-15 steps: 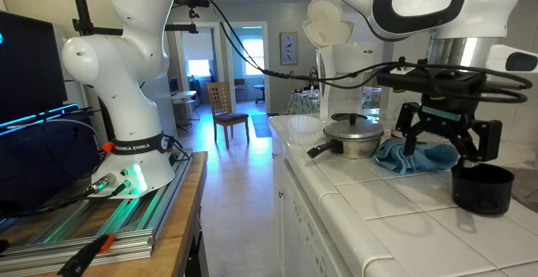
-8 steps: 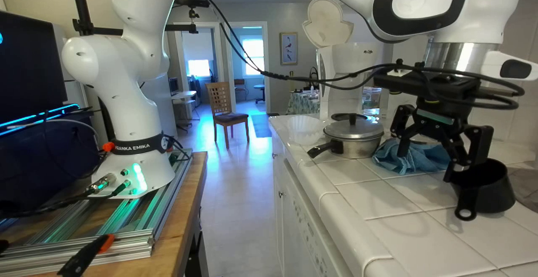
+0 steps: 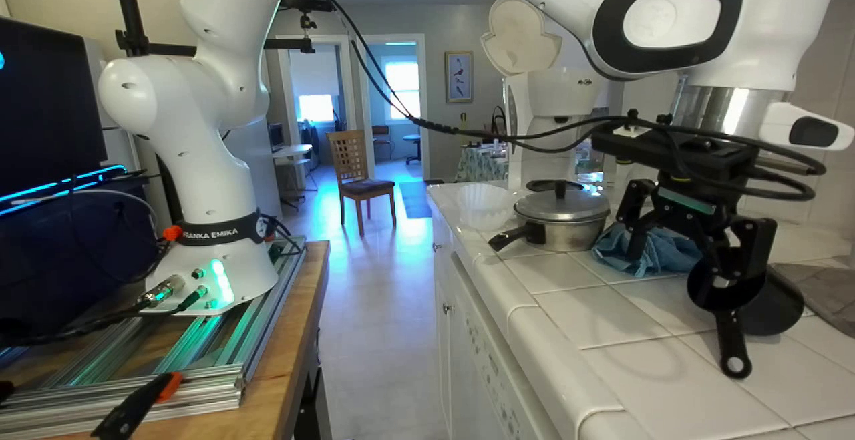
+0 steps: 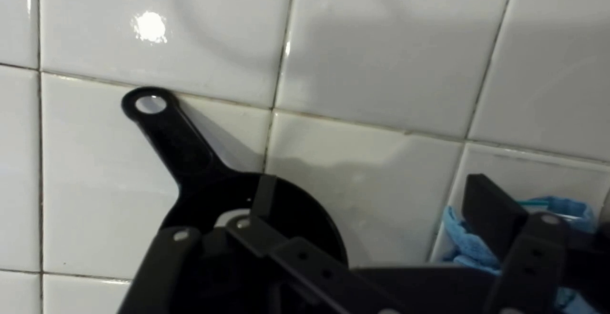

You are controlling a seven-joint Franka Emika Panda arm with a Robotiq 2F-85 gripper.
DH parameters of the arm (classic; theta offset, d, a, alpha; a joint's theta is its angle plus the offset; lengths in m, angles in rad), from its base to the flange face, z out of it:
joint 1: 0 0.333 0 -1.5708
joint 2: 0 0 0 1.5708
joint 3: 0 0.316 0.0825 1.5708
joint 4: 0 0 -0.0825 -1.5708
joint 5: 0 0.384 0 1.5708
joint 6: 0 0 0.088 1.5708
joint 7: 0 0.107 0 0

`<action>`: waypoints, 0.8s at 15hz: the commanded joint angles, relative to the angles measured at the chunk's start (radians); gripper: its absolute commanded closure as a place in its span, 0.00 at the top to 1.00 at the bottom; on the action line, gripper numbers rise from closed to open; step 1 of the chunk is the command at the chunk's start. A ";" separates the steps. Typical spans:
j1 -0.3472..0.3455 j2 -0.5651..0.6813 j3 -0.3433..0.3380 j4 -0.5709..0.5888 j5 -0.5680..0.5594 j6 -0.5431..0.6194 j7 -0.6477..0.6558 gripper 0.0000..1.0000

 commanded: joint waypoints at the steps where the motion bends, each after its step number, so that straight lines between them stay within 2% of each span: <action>1: 0.001 0.022 -0.003 0.043 -0.022 -0.029 -0.003 1.00; 12: 0.059 -0.054 -0.031 -0.002 -0.098 -0.078 0.087 1.00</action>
